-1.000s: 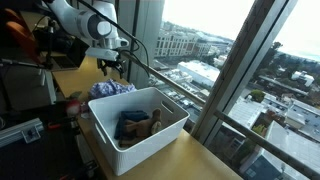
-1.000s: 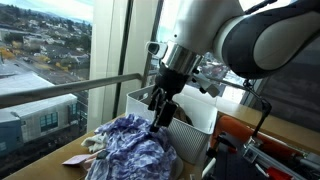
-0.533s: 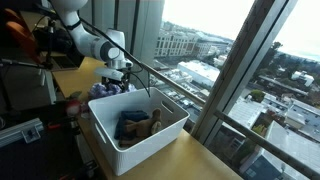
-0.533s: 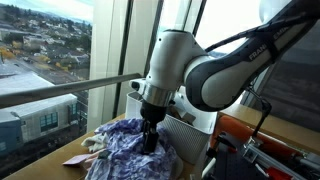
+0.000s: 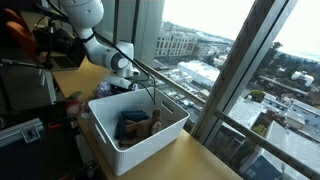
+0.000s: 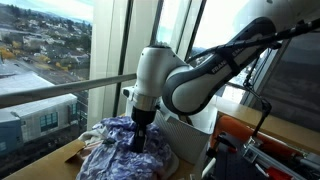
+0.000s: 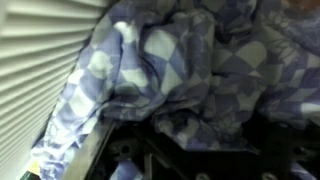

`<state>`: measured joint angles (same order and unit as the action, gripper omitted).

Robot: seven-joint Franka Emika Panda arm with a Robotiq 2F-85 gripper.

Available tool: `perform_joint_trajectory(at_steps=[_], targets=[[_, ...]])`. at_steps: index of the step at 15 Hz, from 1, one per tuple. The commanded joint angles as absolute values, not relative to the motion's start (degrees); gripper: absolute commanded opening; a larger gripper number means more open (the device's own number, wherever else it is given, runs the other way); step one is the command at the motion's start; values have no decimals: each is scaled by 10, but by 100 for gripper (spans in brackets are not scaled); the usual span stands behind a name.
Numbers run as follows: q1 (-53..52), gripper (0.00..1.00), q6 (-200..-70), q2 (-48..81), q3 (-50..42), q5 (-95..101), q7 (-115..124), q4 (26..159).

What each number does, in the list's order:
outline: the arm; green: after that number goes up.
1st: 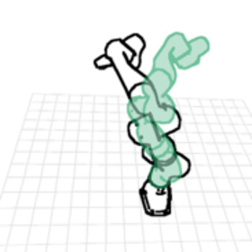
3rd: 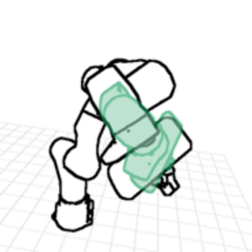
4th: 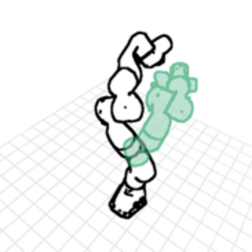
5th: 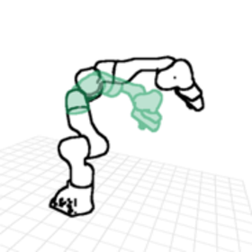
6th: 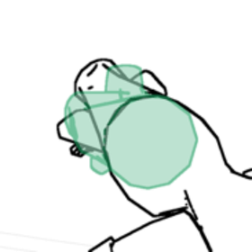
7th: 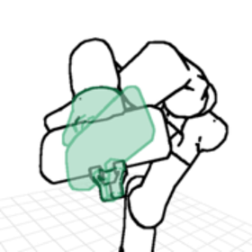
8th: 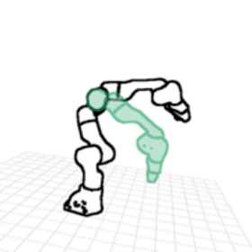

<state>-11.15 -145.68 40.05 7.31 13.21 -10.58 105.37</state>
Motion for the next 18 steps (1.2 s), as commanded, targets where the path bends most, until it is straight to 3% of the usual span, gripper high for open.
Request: perform_joint_trajectory(at_steps=[1,7,8,17,18], targets=[[-73,51,-1421,385,76,106,-131,1029],[7,5,-1387,327,76,44,-169,1037],[16,1,-1380,318,76,34,-175,1037],[32,2,-1339,201,97,-38,-214,1074],[28,27,-1338,191,101,-46,-219,1080]])
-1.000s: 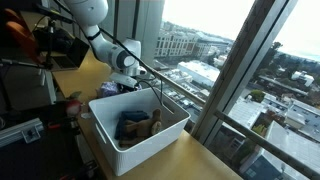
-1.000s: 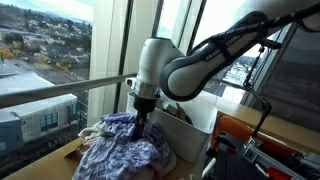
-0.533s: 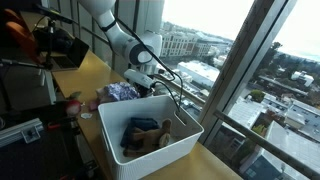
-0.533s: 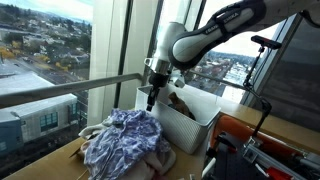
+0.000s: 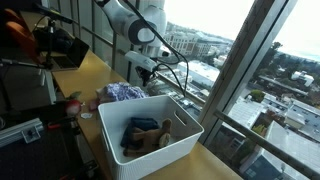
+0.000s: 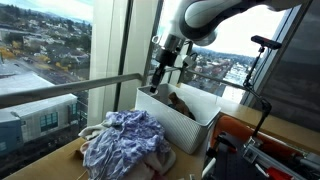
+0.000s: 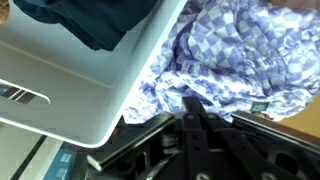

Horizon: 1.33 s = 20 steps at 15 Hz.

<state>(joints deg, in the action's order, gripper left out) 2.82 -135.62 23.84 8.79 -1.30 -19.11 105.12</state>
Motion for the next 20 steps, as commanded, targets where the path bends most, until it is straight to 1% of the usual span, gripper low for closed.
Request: perform_joint_trajectory(at_steps=[1,3,7,11,12,16,20], targets=[[20,27,-1341,181,102,-47,-218,1090],[1,38,-1353,168,107,-43,-212,1111],[-45,67,-1378,169,115,-23,-191,1147],[-92,95,-1419,215,121,1,-171,1153],[-102,100,-1428,229,122,8,-167,1152],[-136,100,-1475,303,113,46,-129,1142],[-144,100,-1497,365,94,76,-100,1141]])
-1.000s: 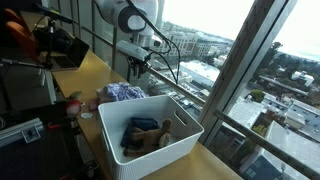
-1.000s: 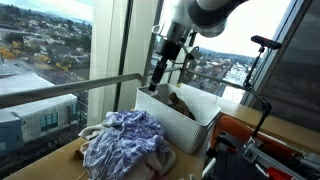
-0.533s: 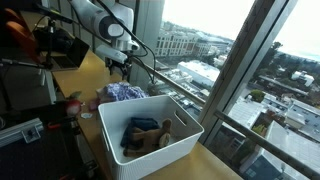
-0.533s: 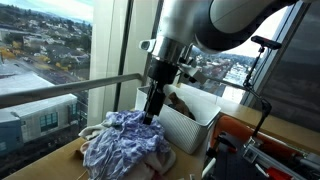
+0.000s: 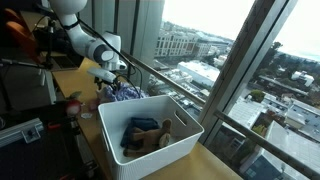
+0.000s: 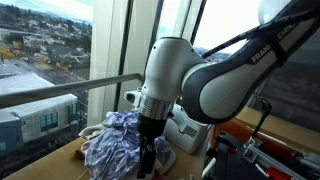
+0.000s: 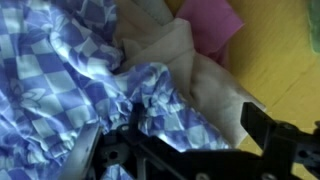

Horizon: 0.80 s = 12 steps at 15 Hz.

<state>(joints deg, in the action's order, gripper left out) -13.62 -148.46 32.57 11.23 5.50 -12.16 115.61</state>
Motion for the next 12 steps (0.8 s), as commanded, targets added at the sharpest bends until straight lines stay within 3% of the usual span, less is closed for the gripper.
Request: perform_joint_trajectory(at_steps=[1,2,4,12], targets=[[-142,87,-1493,372,91,77,-95,1139],[-139,72,-1486,375,91,75,-91,1136],[-133,56,-1473,366,91,65,-82,1133],[-93,1,-1411,211,132,-12,-82,1195]])
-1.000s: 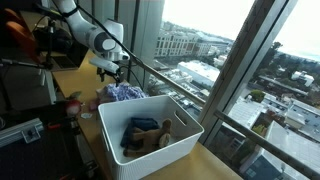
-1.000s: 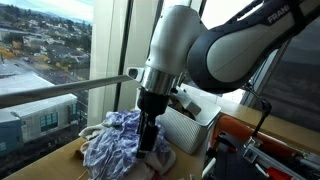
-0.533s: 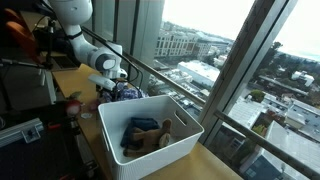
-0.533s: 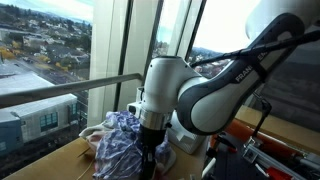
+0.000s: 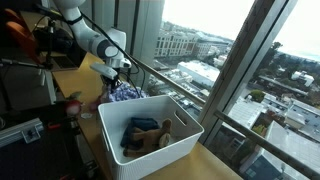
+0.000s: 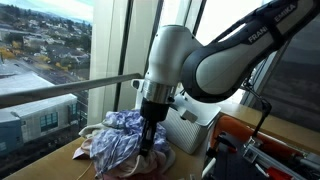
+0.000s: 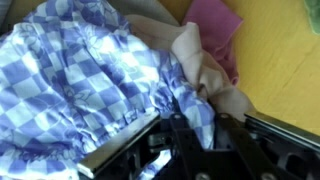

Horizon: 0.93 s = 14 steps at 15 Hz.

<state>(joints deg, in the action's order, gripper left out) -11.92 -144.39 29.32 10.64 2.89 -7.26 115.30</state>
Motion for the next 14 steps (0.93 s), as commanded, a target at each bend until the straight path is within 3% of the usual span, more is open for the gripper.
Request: perform_joint_trajectory(at_steps=[1,6,14], targets=[[-86,0,-1397,186,138,-31,-87,1201],[-76,3,-1337,54,140,-108,-98,1217],[-75,3,-1292,-89,89,-124,-83,1125]])
